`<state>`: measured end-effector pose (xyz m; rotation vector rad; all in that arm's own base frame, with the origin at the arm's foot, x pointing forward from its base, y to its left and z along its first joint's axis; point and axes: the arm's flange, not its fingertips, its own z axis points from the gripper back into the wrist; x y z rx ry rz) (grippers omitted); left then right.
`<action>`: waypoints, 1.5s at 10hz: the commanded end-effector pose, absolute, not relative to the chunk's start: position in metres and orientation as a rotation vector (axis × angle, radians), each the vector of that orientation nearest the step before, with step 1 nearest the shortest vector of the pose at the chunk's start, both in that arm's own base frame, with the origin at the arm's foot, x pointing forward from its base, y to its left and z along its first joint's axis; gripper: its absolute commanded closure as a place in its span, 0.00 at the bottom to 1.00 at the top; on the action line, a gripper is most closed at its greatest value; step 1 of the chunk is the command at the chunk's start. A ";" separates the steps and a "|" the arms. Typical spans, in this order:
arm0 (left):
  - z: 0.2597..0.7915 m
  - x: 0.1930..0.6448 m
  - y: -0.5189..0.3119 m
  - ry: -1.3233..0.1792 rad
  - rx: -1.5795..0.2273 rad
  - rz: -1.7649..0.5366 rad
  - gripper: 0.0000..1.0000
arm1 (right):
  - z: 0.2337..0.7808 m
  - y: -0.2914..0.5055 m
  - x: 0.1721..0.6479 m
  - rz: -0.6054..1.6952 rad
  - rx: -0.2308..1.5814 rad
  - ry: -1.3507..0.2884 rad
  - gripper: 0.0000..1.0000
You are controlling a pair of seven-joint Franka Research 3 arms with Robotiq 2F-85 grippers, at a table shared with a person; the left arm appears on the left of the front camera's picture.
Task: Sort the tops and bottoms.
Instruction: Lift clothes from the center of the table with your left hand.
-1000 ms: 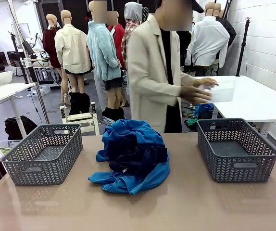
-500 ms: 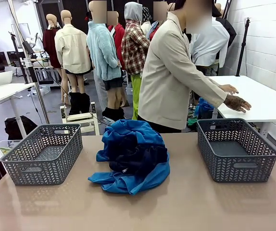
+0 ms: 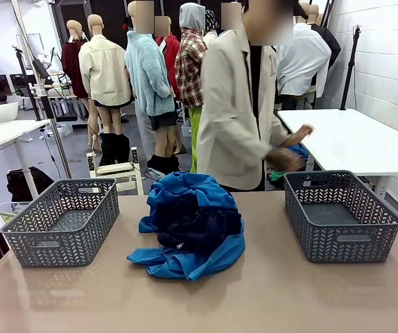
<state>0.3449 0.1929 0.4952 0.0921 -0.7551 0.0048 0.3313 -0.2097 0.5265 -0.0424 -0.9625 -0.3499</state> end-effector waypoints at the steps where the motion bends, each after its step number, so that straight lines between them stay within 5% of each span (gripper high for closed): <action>1: 0.495 0.343 0.194 -0.751 0.085 0.023 0.00 | 0.526 -0.208 0.330 -0.358 -0.036 -0.953 0.00; 15: 0.495 0.343 0.194 -0.751 0.085 0.023 0.00 | 0.526 -0.208 0.330 -0.358 -0.036 -0.953 0.00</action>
